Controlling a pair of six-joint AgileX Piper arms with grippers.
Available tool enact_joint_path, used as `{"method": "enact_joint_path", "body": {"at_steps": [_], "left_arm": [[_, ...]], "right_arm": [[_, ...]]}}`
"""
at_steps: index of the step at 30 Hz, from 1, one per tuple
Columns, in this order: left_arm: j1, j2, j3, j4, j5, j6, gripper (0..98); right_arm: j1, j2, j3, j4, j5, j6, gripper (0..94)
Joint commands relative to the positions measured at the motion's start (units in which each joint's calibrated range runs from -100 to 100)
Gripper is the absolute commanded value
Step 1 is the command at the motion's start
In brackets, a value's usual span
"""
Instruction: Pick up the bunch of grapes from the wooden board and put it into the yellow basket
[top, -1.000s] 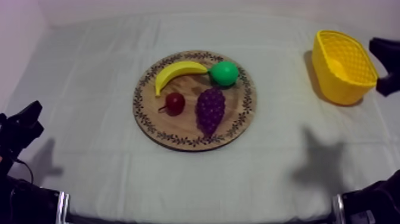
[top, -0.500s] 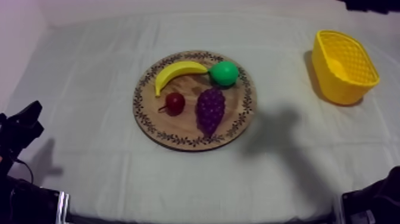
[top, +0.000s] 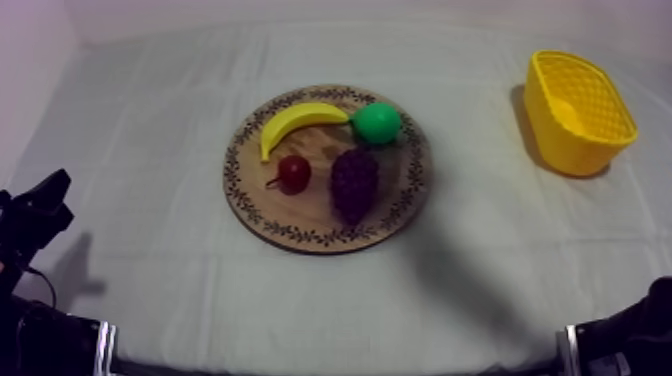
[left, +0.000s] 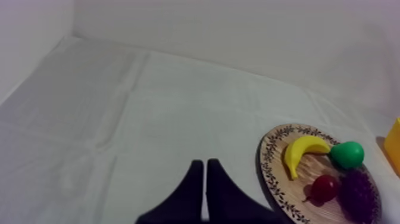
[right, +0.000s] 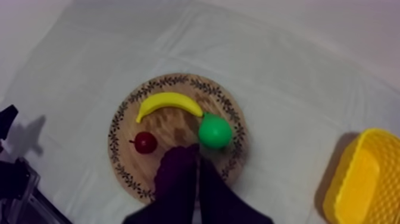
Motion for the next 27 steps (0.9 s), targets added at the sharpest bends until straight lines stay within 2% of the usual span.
{"method": "enact_joint_path", "body": {"at_steps": [1,6,14,21,27], "left_arm": [[0.0,0.0,0.0,0.00,0.0,0.0,0.1],[0.0,0.0,0.0,0.00,0.0,0.0,0.1],[0.0,0.0,0.0,0.00,0.0,0.0,0.1],[0.0,0.0,0.0,0.00,0.0,0.0,0.1],[0.0,0.0,0.0,0.00,0.0,0.0,0.1]], "right_arm": [[-0.4,3.2,-3.4,0.3,4.2,-1.7,0.2],[-1.1,7.7,-6.8,0.6,8.0,-4.3,0.2],[-2.7,13.5,-8.0,1.5,9.0,-10.1,0.2],[-3.4,18.6,-8.5,0.3,9.1,-13.8,0.2],[-4.3,22.2,-8.8,-1.1,9.2,-14.9,0.2]]}}
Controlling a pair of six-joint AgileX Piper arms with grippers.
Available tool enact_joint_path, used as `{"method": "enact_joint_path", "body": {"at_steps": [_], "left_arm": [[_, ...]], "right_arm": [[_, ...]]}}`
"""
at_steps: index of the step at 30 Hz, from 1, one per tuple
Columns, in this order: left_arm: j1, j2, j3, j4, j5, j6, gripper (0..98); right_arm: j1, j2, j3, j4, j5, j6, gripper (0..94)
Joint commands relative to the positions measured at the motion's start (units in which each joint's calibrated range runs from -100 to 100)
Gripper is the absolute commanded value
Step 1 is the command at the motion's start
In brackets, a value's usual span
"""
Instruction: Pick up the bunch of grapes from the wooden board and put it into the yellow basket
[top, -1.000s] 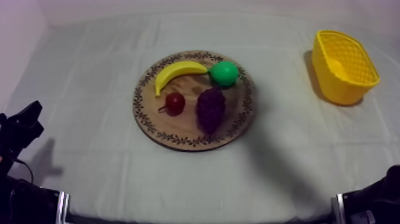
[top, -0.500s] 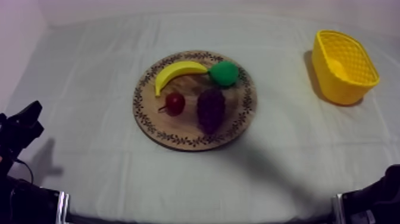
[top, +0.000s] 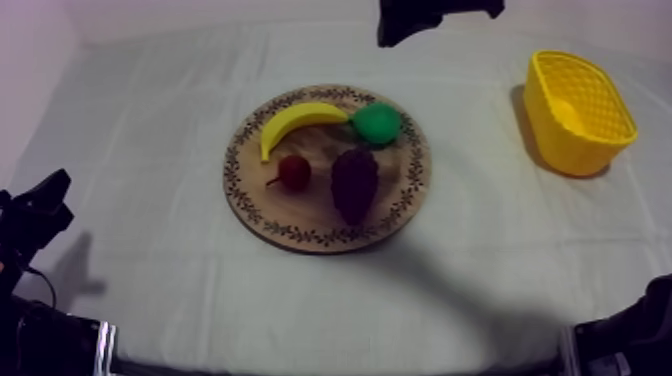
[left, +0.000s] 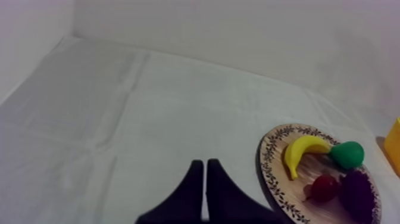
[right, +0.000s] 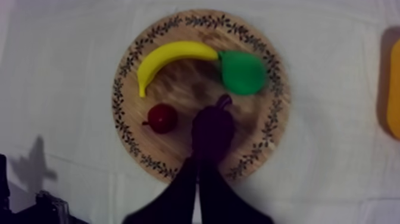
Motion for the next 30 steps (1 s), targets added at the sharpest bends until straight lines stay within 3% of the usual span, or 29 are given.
{"method": "enact_joint_path", "body": {"at_steps": [1,5,7,9,13,15,20,30], "left_arm": [[0.0,0.0,0.0,0.00,0.0,0.0,0.1],[0.0,0.0,0.0,0.00,0.0,0.0,0.1],[0.0,0.0,0.0,0.00,0.0,0.0,0.1],[0.0,0.0,0.0,0.00,0.0,0.0,0.1],[0.0,0.0,0.0,0.00,0.0,0.0,0.1],[0.0,0.0,0.0,0.00,0.0,0.0,0.1],[0.0,0.0,0.0,0.00,0.0,0.0,0.1],[0.0,0.0,0.0,0.00,0.0,0.0,0.1]], "right_arm": [[-0.2,1.0,-0.1,-0.3,0.2,-0.2,0.2],[-0.5,2.7,0.1,-1.0,0.2,-0.2,3.5],[-0.6,3.4,0.0,-1.2,0.2,-0.3,12.8],[-0.7,4.0,-0.3,-1.3,0.2,-0.2,28.7],[-0.6,5.2,-1.2,-1.4,0.2,0.0,71.8],[-0.5,5.7,-1.9,-1.5,0.2,0.2,82.2],[-0.1,7.1,-2.6,-1.8,0.1,0.4,90.7],[-0.2,12.2,2.1,-3.7,-4.9,1.8,91.4]]}}
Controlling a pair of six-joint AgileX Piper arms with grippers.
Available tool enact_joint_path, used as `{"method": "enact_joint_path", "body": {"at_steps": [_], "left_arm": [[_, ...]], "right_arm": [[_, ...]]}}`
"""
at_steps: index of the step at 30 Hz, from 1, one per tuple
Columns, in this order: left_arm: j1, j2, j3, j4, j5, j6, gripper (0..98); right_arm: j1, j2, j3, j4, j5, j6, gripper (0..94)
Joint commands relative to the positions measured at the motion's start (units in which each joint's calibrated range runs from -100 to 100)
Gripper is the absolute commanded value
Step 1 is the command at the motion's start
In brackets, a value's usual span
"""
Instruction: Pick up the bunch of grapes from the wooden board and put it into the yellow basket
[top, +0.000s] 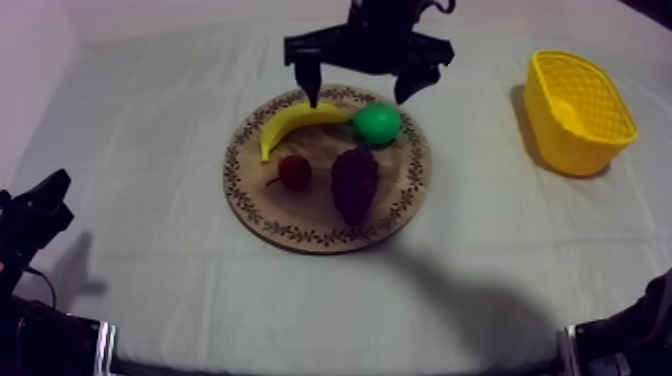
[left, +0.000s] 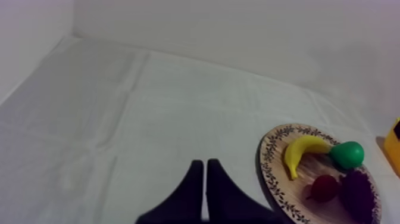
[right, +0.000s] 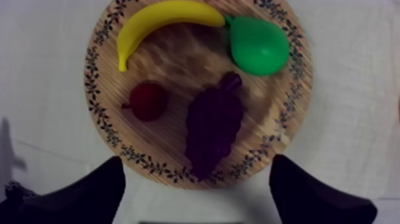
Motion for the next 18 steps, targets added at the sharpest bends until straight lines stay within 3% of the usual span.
{"method": "enact_joint_path", "body": {"at_steps": [1,10,18], "left_arm": [[0.0,0.0,0.0,0.00,0.0,0.0,0.1],[0.0,0.0,0.0,0.00,0.0,0.0,0.1],[0.0,0.0,0.0,0.00,0.0,0.0,0.1]], "right_arm": [[0.1,0.9,1.7,-0.3,-2.0,0.0,91.0],[1.5,5.0,9.0,-2.6,-12.5,1.5,80.9],[2.2,8.8,13.6,-4.8,-20.0,2.9,78.2]]}}
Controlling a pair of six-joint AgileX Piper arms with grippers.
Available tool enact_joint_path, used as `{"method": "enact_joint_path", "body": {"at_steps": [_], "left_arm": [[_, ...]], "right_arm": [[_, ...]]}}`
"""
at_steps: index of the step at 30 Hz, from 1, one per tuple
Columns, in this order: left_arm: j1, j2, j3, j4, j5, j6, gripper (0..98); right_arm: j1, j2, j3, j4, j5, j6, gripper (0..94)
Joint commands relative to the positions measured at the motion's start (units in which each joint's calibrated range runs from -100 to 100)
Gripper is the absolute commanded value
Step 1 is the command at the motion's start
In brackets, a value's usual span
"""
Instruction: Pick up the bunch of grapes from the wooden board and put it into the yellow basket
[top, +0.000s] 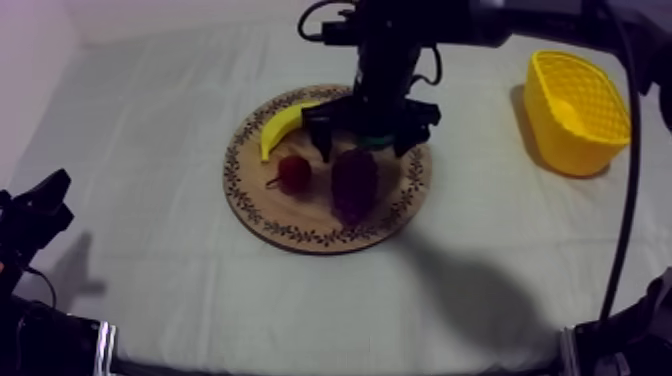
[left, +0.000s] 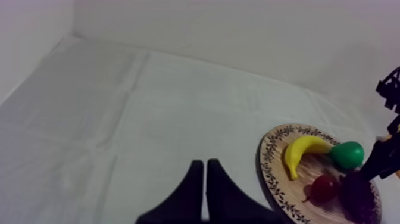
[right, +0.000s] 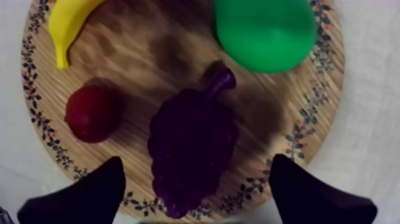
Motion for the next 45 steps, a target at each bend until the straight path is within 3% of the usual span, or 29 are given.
{"method": "enact_joint_path", "body": {"at_steps": [1,12,15,21,25,37,45], "left_arm": [[0.0,0.0,0.0,0.00,0.0,0.0,0.1],[0.0,0.0,0.0,0.00,0.0,0.0,0.1],[0.0,0.0,0.0,0.00,0.0,0.0,0.1],[0.0,0.0,0.0,0.00,0.0,0.0,0.1],[0.0,0.0,0.0,0.00,0.0,0.0,0.1],[0.0,0.0,0.0,0.00,0.0,0.0,0.1],[0.0,0.0,0.0,0.00,0.0,0.0,0.1]], "right_arm": [[0.1,0.7,0.6,-0.6,-1.4,0.4,78.1],[-0.3,5.8,1.1,-2.5,-5.3,2.3,70.9],[-0.2,7.3,0.6,-2.6,-5.5,2.4,60.9],[0.6,8.4,0.0,-2.6,-5.7,2.3,29.6],[1.1,6.5,0.6,-2.5,-5.6,2.5,19.3],[3.3,-12.8,9.2,0.9,-3.9,4.4,16.8],[10.0,-27.9,13.1,4.1,-3.2,8.2,17.1]]}}
